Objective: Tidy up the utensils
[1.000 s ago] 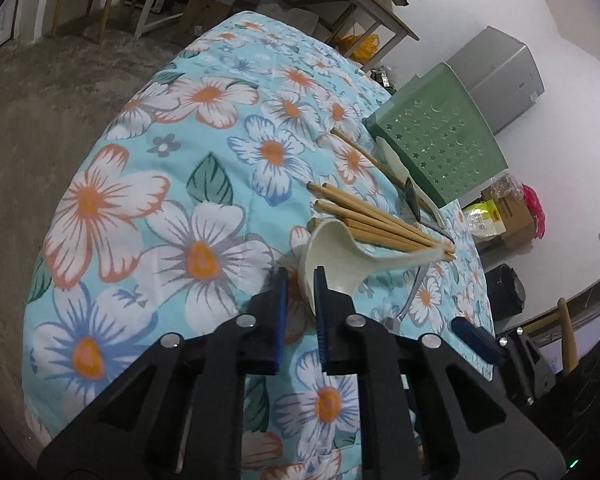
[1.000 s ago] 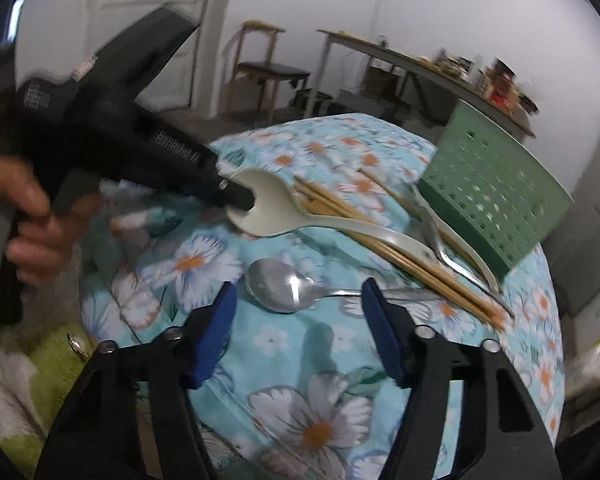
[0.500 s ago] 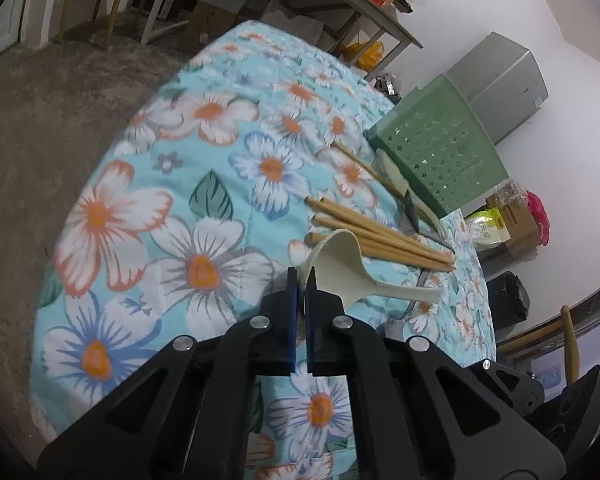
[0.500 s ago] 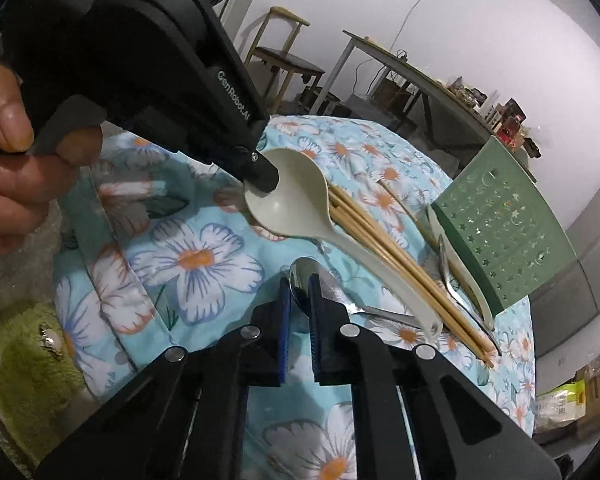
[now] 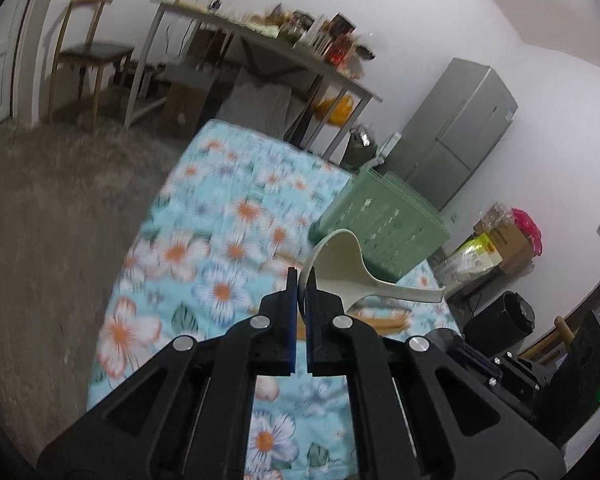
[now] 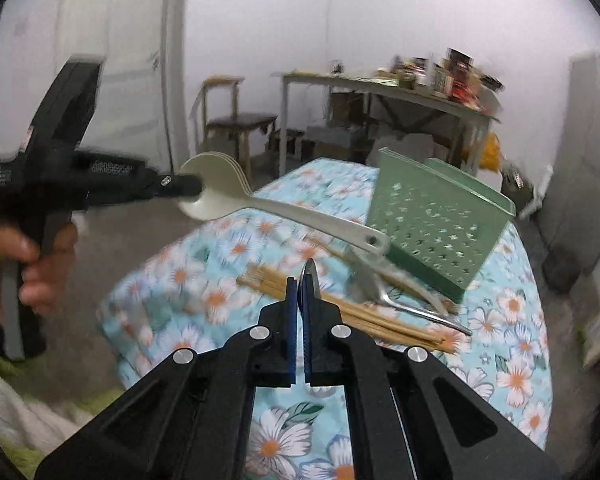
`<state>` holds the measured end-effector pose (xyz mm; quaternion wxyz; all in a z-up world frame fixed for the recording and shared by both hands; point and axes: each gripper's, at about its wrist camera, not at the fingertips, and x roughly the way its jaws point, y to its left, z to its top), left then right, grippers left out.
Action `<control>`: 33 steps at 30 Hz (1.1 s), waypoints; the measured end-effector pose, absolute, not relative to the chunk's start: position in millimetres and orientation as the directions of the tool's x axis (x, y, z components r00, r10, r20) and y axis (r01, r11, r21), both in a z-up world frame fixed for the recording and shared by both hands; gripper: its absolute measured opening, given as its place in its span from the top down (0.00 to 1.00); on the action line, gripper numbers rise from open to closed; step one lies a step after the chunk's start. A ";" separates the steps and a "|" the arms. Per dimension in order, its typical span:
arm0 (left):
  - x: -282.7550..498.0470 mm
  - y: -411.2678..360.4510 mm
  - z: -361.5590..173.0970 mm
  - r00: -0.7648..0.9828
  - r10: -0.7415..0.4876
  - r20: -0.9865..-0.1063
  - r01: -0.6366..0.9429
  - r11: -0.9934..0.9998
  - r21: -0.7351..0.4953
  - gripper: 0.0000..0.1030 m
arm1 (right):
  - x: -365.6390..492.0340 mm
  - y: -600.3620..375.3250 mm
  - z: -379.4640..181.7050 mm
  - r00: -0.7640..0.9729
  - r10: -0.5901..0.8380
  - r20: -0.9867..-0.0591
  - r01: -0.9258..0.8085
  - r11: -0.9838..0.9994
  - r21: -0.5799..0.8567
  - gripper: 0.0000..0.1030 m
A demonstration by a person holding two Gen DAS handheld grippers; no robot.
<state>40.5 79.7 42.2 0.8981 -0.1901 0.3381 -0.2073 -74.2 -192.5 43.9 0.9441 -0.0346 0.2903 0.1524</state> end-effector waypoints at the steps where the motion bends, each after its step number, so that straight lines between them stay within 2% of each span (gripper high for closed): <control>1: 41.2 79.2 47.3 0.693 -0.501 -0.519 0.249 0.841 -0.479 0.98 | -72.6 -201.4 47.7 0.789 0.276 -0.549 -0.296 0.954 0.054 0.98; 10: 62.2 62.4 99.3 0.769 -0.471 -0.433 0.301 0.864 -0.404 0.98 | -73.1 -256.3 74.5 0.830 0.311 -0.464 -0.239 0.948 0.208 0.98; 16: 85.2 28.5 140.9 0.831 -0.415 -0.371 0.334 0.905 -0.265 0.98 | -76.8 -281.9 87.1 0.868 0.286 -0.407 -0.210 0.952 0.221 0.98; 22: 123.0 -17.7 159.8 0.870 -0.271 -0.411 0.297 0.955 -0.002 0.98 | -81.1 -307.0 99.4 0.904 0.274 -0.327 -0.200 0.949 0.244 0.98; 27: 158.0 -62.7 155.8 0.859 -0.160 -0.487 0.303 0.925 0.231 0.98 | -80.6 -322.4 97.3 0.910 0.283 -0.302 -0.201 0.941 0.273 0.98; 33: 193.1 -114.9 133.8 0.819 -0.066 -0.570 0.355 0.839 0.412 0.98 | -77.2 -338.5 90.5 0.911 0.288 -0.293 -0.194 0.930 0.312 0.98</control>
